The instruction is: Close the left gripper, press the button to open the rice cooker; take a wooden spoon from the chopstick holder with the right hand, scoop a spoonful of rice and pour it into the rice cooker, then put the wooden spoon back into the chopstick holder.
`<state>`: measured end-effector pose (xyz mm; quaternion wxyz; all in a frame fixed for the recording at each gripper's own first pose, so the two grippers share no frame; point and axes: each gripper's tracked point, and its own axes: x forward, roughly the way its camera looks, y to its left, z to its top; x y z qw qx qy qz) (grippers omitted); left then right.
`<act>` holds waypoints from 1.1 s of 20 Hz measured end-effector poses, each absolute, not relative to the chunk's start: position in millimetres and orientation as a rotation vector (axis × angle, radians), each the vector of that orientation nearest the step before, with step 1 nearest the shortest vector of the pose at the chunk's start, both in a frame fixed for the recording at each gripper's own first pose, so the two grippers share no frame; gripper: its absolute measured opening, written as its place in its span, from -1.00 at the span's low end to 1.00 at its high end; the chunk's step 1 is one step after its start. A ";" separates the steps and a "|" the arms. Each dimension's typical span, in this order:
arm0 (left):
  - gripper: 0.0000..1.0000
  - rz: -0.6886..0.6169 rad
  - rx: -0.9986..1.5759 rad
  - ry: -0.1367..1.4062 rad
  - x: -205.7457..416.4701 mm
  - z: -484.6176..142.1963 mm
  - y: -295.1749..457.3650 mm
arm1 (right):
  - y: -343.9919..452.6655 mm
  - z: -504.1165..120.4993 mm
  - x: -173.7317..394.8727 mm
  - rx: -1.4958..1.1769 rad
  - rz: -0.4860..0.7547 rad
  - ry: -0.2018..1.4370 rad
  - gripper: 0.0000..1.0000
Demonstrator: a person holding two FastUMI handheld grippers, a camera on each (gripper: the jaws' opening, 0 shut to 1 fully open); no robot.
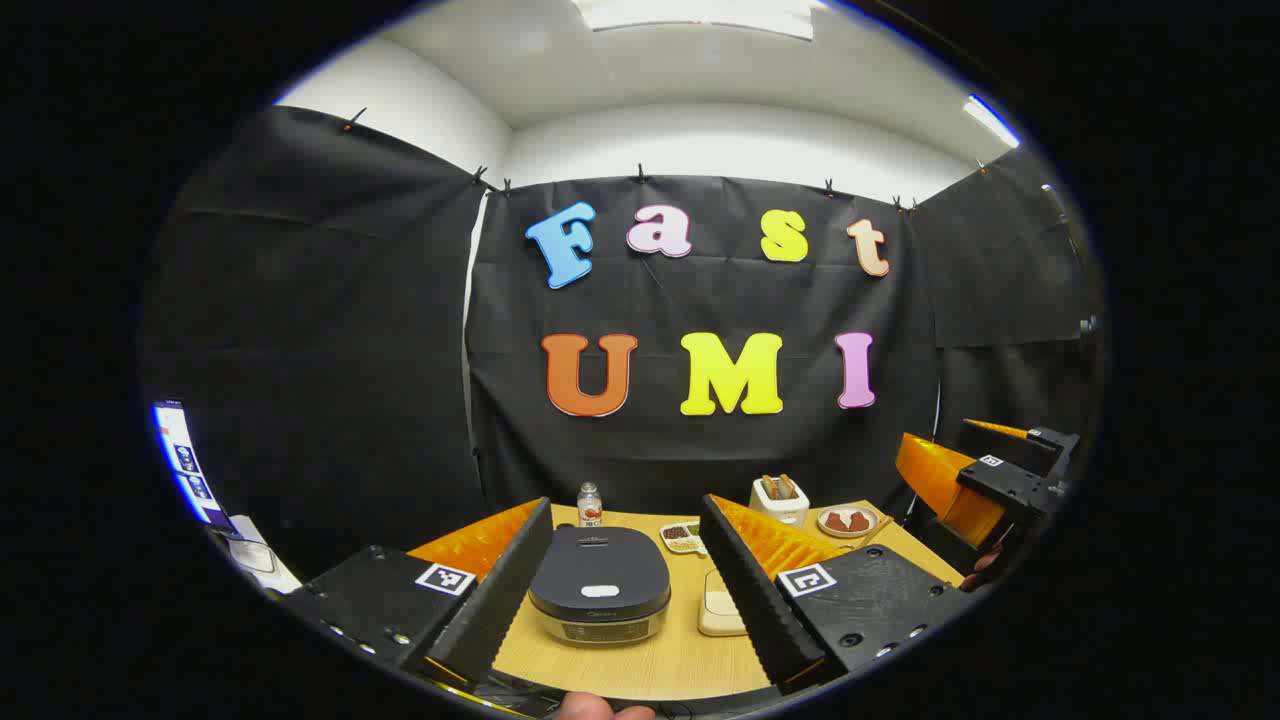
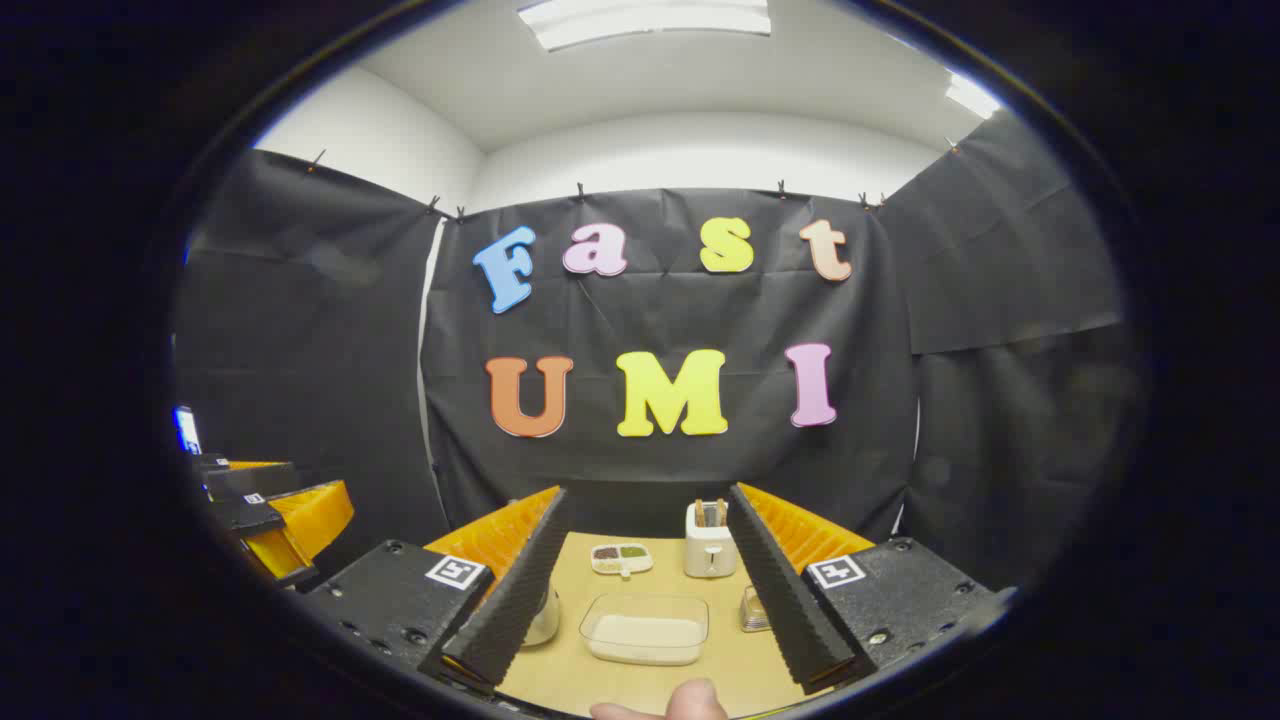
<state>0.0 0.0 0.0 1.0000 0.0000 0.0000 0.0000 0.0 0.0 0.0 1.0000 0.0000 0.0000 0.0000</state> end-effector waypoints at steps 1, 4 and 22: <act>0.89 0.007 0.000 0.000 0.5 -0.3 3.3 | -0.2 -1.3 0.3 0.003 -0.002 0.002 1.00; 0.89 0.014 0.000 0.002 1.2 -0.9 7.6 | -1.6 -1.0 0.7 0.009 -0.009 0.003 1.00; 0.89 0.047 0.009 0.014 7.8 -3.8 21.7 | 3.5 -14.0 17.4 -0.003 0.006 0.040 1.00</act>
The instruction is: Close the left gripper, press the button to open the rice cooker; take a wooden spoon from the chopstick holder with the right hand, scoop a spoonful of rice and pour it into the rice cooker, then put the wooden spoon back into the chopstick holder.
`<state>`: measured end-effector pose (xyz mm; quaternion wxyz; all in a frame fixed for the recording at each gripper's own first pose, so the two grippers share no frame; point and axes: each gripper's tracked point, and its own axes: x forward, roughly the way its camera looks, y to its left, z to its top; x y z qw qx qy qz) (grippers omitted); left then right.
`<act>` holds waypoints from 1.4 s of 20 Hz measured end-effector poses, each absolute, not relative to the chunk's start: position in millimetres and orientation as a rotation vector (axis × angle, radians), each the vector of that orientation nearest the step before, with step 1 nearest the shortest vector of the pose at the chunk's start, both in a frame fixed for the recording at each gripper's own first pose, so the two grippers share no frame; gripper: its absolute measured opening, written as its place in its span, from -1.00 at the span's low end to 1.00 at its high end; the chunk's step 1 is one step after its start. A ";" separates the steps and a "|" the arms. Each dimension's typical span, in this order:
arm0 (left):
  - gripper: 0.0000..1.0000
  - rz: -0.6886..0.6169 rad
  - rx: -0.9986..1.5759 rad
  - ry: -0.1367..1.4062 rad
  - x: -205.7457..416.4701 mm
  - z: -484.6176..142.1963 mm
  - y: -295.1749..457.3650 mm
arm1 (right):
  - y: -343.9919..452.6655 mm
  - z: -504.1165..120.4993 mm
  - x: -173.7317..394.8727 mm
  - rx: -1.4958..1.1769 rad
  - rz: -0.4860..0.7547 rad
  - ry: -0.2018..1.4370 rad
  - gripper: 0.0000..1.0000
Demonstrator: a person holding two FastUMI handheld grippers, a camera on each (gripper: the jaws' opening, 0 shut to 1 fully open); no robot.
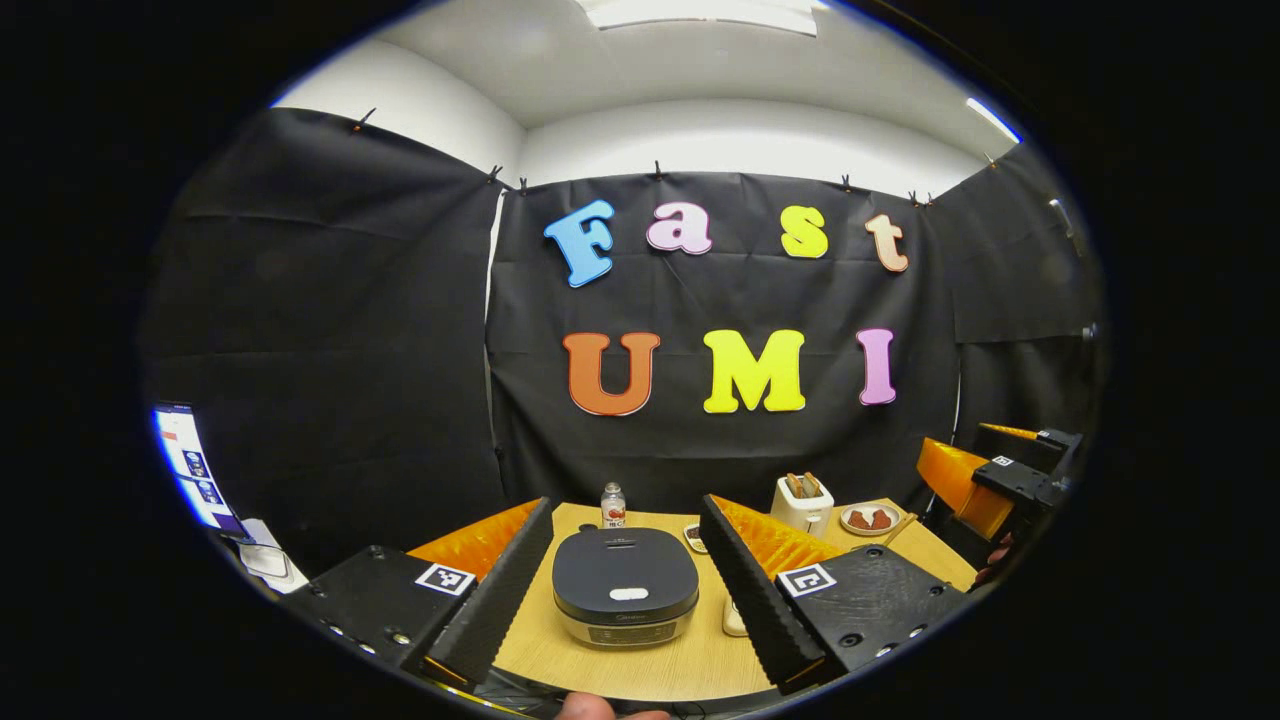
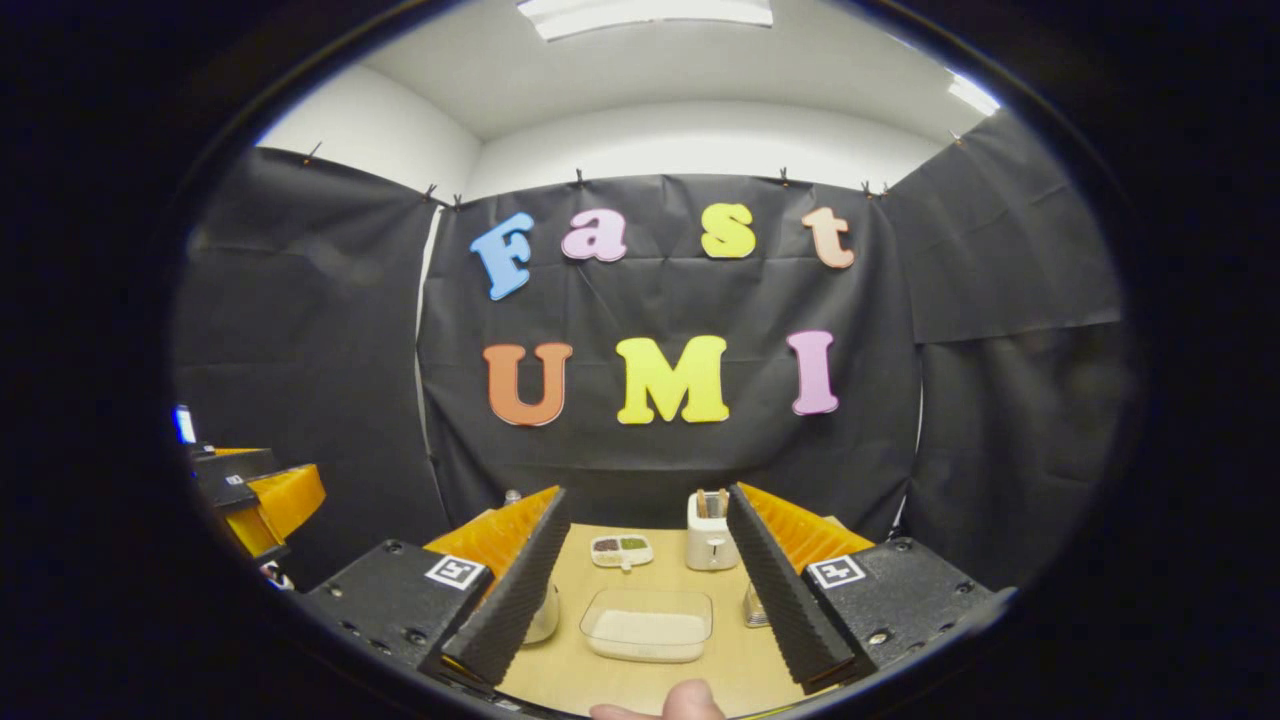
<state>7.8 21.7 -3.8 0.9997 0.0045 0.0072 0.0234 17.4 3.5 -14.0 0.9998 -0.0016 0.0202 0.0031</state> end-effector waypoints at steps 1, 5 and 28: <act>0.89 0.048 0.010 0.016 9.3 -3.8 21.8 | 1.5 -13.7 18.6 -0.002 0.005 0.040 1.00; 0.89 0.060 0.012 0.024 15.0 -6.0 22.7 | -6.6 -13.1 26.3 0.006 -0.003 0.037 1.00; 0.88 0.130 -0.024 0.408 86.7 -129.6 9.8 | -54.3 -68.3 130.2 -0.037 0.051 0.126 0.96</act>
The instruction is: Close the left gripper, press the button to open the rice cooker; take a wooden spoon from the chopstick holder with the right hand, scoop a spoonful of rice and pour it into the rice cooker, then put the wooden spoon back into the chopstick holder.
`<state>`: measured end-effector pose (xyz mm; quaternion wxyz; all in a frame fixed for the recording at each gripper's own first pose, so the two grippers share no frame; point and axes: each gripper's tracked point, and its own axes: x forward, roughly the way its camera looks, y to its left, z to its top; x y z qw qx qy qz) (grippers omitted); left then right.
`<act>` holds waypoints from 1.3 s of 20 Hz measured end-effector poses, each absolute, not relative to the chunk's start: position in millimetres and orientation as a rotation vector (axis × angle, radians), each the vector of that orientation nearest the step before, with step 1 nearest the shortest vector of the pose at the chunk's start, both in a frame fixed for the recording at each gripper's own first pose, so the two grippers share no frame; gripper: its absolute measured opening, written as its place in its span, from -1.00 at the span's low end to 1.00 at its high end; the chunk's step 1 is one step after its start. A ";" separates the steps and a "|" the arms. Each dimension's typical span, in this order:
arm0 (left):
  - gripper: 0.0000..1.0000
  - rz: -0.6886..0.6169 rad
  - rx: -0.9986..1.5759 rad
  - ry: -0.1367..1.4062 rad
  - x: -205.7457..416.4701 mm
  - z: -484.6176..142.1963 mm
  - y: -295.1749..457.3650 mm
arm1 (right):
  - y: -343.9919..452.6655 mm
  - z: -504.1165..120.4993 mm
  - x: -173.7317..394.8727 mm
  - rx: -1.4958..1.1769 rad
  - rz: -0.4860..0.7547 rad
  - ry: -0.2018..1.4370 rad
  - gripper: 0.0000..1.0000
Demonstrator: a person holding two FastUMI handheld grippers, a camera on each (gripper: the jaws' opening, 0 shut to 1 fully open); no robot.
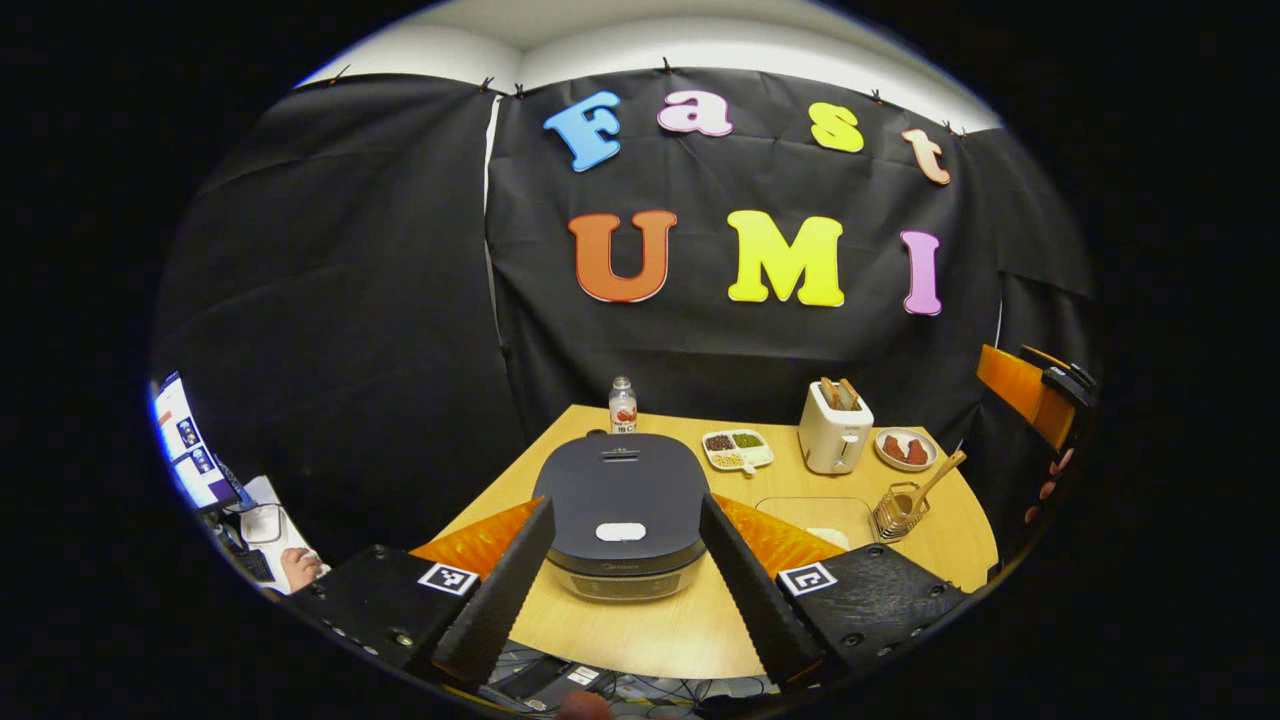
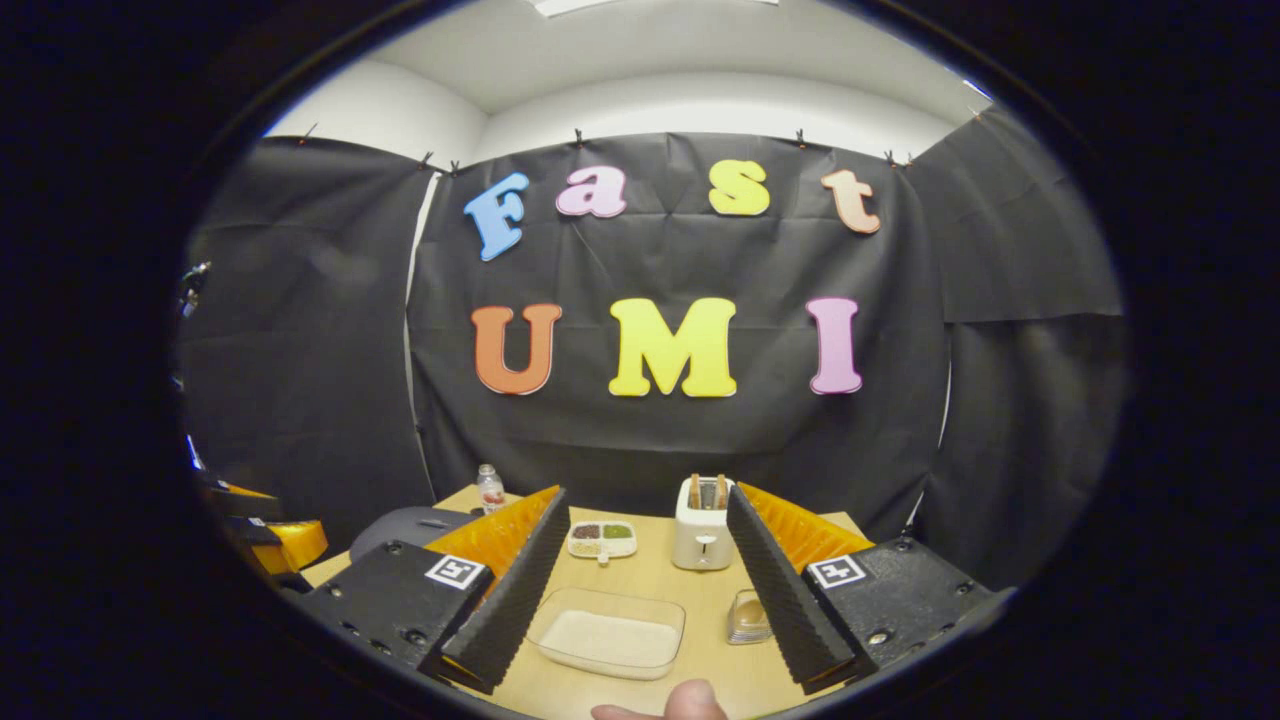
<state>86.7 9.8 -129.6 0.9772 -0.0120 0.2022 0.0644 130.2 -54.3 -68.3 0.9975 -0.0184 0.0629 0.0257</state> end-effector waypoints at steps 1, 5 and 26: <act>0.88 0.134 -0.037 0.438 91.3 -137.9 10.6 | -58.9 -71.2 135.5 -0.039 0.049 0.130 1.00; -0.28 0.170 -0.040 0.542 116.0 -158.8 23.0 | -78.9 -77.5 154.1 -0.033 0.028 0.140 1.00; -1.00 0.083 -0.261 0.881 170.4 -259.4 36.3 | -147.3 -119.7 190.0 -0.038 -0.100 0.179 1.00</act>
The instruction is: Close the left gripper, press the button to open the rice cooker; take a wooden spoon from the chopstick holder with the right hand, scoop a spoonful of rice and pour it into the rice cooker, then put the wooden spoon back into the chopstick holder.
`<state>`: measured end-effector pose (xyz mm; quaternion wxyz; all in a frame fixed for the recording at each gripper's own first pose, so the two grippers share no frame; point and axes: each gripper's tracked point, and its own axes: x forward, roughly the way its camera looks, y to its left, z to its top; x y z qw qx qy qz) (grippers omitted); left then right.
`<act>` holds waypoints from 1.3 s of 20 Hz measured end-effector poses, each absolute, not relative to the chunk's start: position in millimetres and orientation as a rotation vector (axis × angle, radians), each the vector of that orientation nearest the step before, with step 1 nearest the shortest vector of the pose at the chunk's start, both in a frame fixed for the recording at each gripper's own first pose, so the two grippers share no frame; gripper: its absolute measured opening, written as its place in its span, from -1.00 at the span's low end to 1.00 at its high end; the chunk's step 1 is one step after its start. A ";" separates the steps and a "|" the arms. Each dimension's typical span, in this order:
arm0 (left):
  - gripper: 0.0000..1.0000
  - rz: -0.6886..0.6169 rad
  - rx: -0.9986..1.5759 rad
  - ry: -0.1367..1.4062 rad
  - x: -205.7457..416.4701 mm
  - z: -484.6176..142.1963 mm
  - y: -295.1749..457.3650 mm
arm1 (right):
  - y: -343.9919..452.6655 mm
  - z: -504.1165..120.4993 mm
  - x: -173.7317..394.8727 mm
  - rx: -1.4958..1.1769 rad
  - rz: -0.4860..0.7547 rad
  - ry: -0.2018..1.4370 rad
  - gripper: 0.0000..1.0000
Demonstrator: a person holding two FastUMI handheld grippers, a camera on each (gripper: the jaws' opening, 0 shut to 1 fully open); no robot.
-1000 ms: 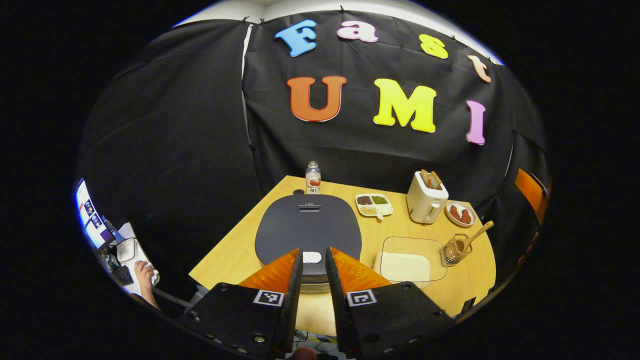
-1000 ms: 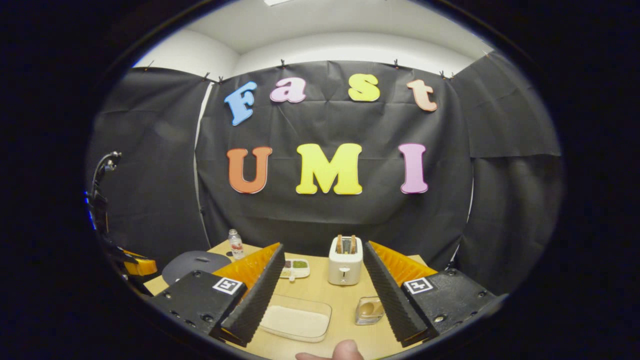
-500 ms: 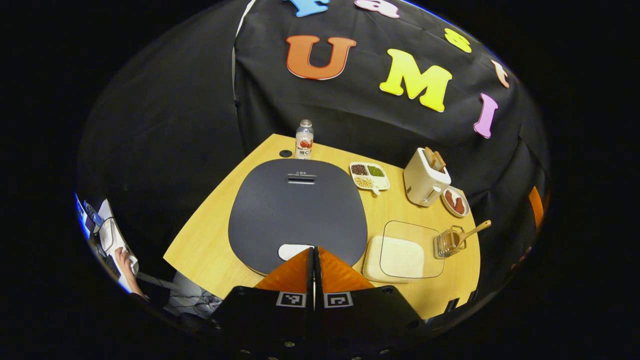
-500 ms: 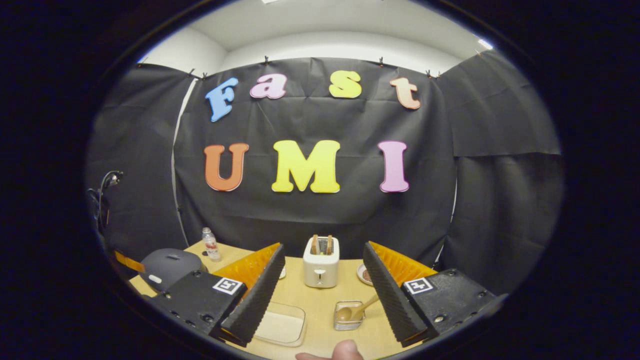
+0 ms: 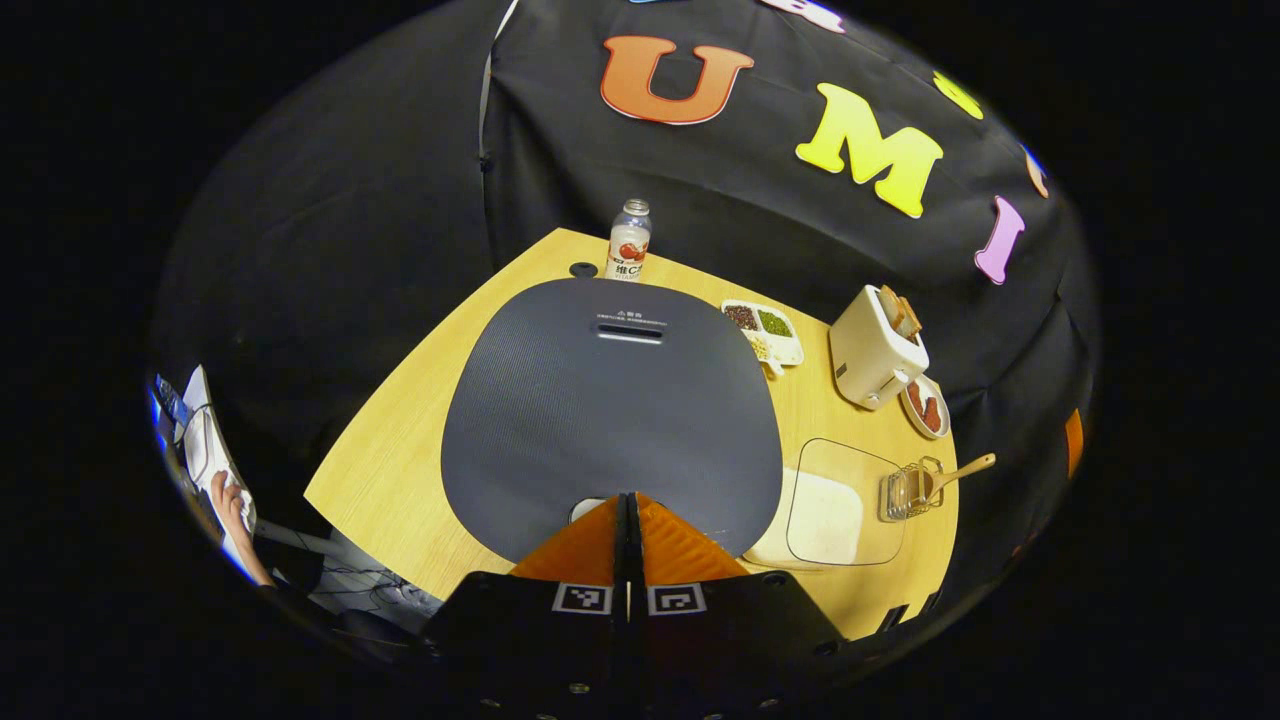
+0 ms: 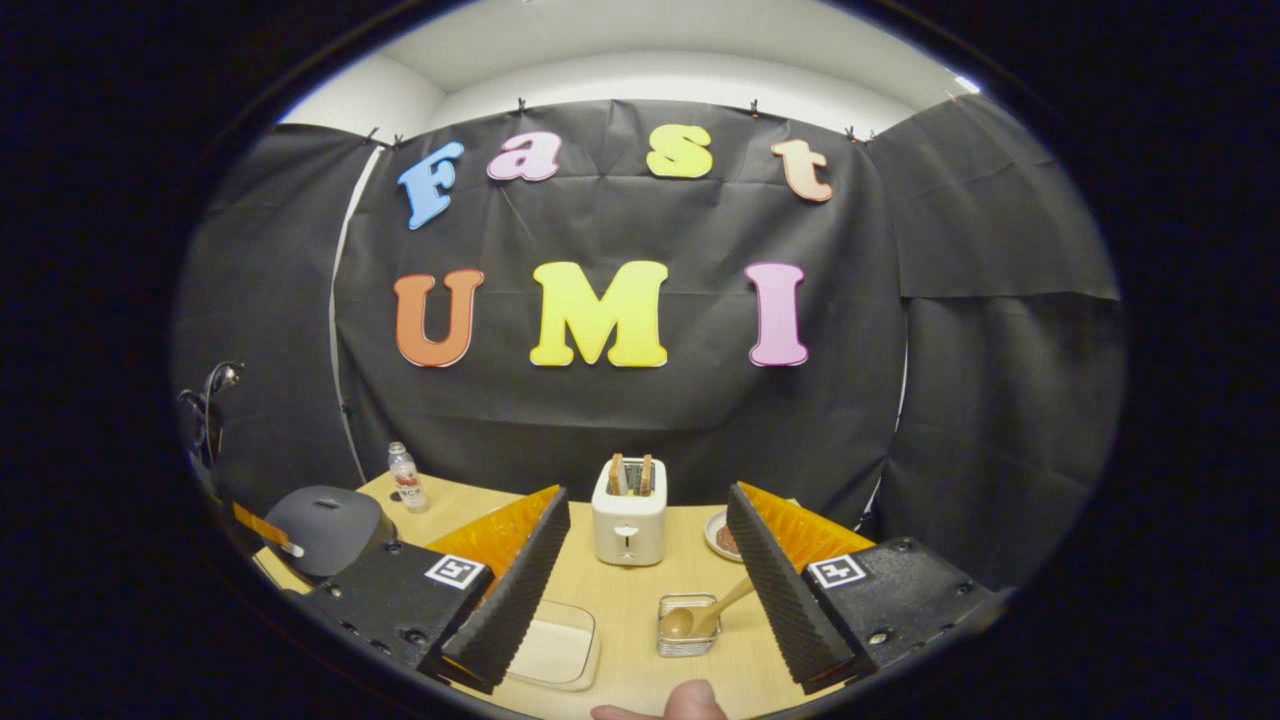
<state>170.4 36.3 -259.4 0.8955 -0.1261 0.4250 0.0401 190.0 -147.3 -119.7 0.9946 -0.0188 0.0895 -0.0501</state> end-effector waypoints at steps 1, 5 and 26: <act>-1.00 0.083 -0.257 0.856 174.0 -258.3 36.8 | -147.5 -120.5 190.2 -0.036 -0.100 0.181 1.00; -1.00 0.072 -0.232 0.882 163.5 -270.0 34.4 | -143.9 -123.8 190.5 -0.031 -0.090 0.191 0.96; -1.00 0.095 -0.112 0.228 219.8 -63.0 39.9 | -174.0 -70.1 144.3 -0.056 -0.101 0.103 1.00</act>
